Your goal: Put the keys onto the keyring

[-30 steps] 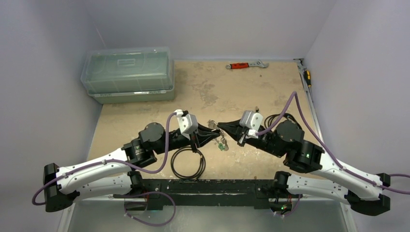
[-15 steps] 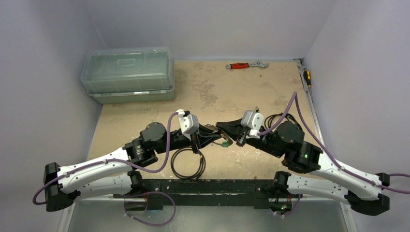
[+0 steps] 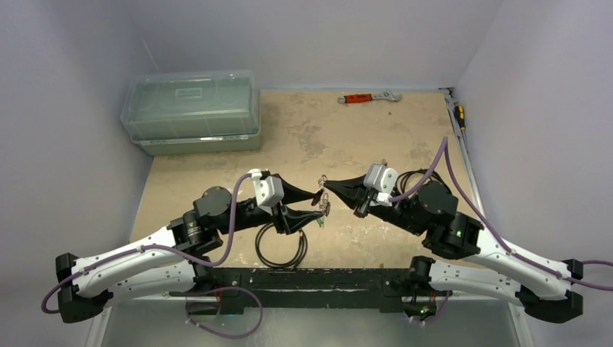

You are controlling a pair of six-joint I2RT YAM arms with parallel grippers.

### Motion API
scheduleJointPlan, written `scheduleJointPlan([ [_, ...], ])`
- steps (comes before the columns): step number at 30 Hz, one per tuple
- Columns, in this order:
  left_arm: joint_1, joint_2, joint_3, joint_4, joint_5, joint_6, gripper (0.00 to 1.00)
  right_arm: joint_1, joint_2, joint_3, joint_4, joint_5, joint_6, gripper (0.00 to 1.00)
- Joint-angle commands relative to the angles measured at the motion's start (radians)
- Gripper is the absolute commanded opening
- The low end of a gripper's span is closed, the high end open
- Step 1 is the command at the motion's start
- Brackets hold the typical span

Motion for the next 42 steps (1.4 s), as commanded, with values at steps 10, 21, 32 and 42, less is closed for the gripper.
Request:
scheduleJointPlan([
  [10, -0.002, -0.053, 0.055, 0.027, 0.018, 0.180, 0.42, 0.000, -0.009, 0.004, 0.015, -0.085, 0.003, 0.00],
  [21, -0.002, -0.055, 0.068, 0.072, 0.036, 0.235, 0.27, 0.000, -0.038, -0.001, 0.006, -0.218, 0.016, 0.00],
  [32, -0.002, -0.044, 0.115, 0.019, 0.082, 0.226, 0.26, 0.000, -0.052, 0.001, -0.002, -0.251, 0.022, 0.00],
  [42, -0.002, -0.044, 0.121, 0.000, 0.140, 0.220, 0.26, 0.000, -0.058, 0.001, 0.004, -0.248, 0.027, 0.00],
])
